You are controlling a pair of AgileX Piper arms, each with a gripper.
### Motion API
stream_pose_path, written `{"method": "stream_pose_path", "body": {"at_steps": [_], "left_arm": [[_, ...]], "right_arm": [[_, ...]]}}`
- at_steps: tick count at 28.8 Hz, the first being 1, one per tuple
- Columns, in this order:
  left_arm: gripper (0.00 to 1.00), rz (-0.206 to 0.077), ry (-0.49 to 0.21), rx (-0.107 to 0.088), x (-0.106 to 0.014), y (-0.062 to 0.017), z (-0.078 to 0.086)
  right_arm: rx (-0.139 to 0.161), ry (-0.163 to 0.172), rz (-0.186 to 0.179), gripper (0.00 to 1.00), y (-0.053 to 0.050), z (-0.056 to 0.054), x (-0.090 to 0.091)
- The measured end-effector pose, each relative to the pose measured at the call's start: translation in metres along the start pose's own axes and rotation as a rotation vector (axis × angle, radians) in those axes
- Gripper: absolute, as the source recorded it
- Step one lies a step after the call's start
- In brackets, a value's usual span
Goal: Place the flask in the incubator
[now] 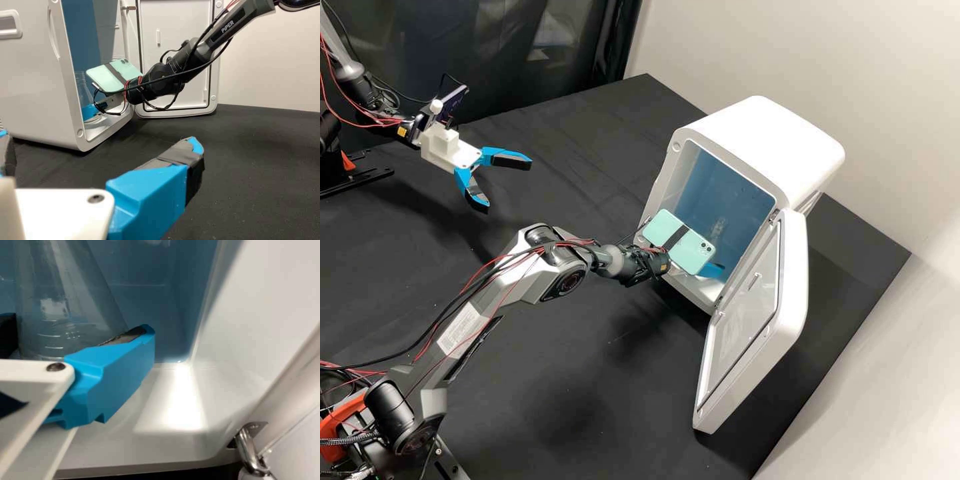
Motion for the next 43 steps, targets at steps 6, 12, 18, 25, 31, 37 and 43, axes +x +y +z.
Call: {"method": "stream_pose_path", "body": {"at_steps": [6, 12, 18, 25, 31, 37, 43], "left_arm": [[1.0, 0.0, 0.0, 0.0, 0.0, 0.0, 0.0], [1.0, 0.0, 0.0, 0.0, 0.0, 0.0, 0.0], [1.0, 0.018, -0.004, 0.008, -0.002, 0.0038, 0.002], [1.0, 0.024, -0.005, 0.01, -0.002, 0.005, 0.002], [1.0, 0.032, -0.007, 0.013, -0.003, 0.0067, 0.003], [1.0, 0.032, -0.007, 0.013, -0.003, 0.0067, 0.003], [1.0, 0.032, -0.007, 0.013, -0.003, 0.0067, 0.003]], "right_arm": [[0.0, -0.005, 0.005, 1.0, 0.003, 0.003, 0.0], [0.023, -0.018, 0.003, 1.0, 0.006, 0.012, 0.0], [0.012, -0.008, -0.006, 1.0, 0.006, 0.014, -0.001], [0.005, -0.002, -0.013, 1.0, 0.009, 0.017, -0.003], [0.026, -0.008, -0.017, 1.0, 0.012, 0.02, -0.009], [0.035, -0.004, -0.021, 1.0, 0.012, 0.02, -0.01], [0.035, -0.004, -0.021, 1.0, 0.012, 0.02, -0.01]]}}
